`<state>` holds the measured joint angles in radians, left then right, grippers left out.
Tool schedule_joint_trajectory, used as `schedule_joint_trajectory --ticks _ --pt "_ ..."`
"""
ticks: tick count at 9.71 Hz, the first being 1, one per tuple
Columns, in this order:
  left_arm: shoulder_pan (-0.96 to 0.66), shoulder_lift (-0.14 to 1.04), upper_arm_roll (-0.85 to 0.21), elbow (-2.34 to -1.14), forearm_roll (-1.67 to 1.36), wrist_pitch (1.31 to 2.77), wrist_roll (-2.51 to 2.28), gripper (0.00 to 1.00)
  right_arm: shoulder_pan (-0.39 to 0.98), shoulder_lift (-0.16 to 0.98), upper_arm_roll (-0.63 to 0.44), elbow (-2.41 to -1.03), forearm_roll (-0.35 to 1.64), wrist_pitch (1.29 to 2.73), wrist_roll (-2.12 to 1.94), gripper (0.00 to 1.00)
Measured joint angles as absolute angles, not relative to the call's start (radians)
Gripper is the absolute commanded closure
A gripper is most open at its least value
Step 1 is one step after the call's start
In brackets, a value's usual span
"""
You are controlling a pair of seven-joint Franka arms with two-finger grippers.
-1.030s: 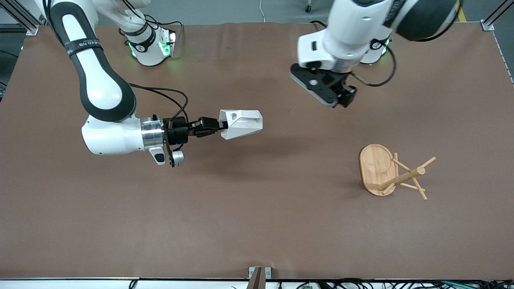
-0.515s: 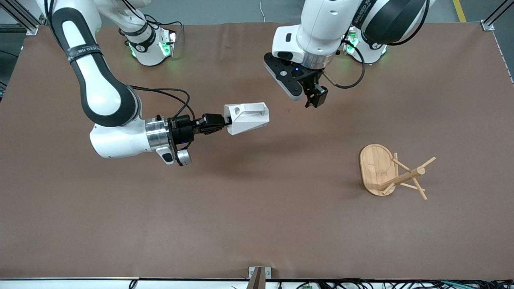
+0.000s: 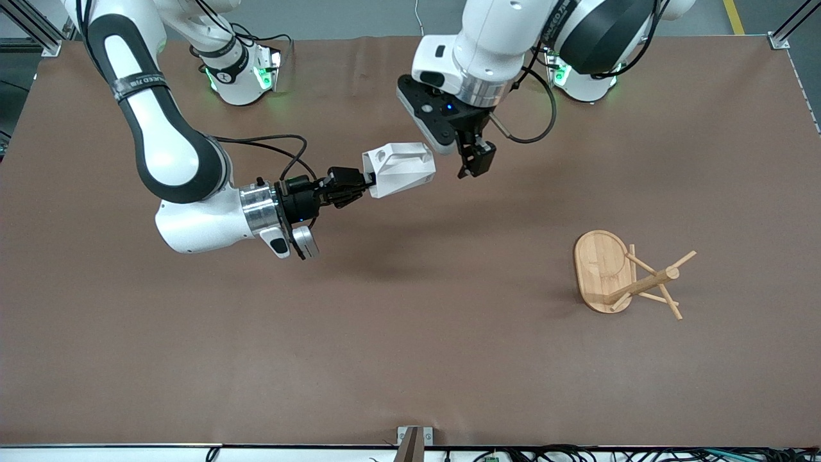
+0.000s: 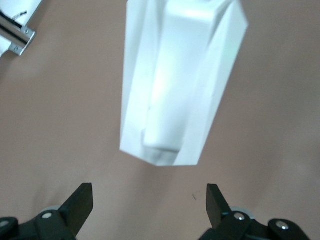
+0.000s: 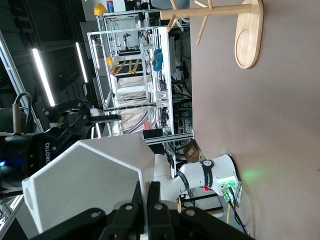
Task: Hang cup on rack
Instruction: 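Grasp the cup body with the left gripper beside the right gripper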
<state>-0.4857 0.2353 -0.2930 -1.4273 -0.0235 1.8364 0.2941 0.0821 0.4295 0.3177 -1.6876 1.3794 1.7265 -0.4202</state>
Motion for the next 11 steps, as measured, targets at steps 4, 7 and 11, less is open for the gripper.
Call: schedule_joint_trajectory --ticks 4,7,11 --pt "-0.497 0.235 -0.325 -1.420 -0.024 1.838 0.298 0.00 0.092 0.430 0.324 -1.688 1.380 1.727 -0.424 0.99" --pt "-0.497 0.236 -0.326 -1.417 -0.024 1.869 0.335 0.00 0.094 0.431 0.342 -1.690 1.381 1.727 -0.424 0.99" --pt "-0.496 0.242 -0.325 -1.419 -0.024 1.881 0.359 0.00 0.095 0.431 0.354 -1.693 1.383 1.727 -0.424 0.99"
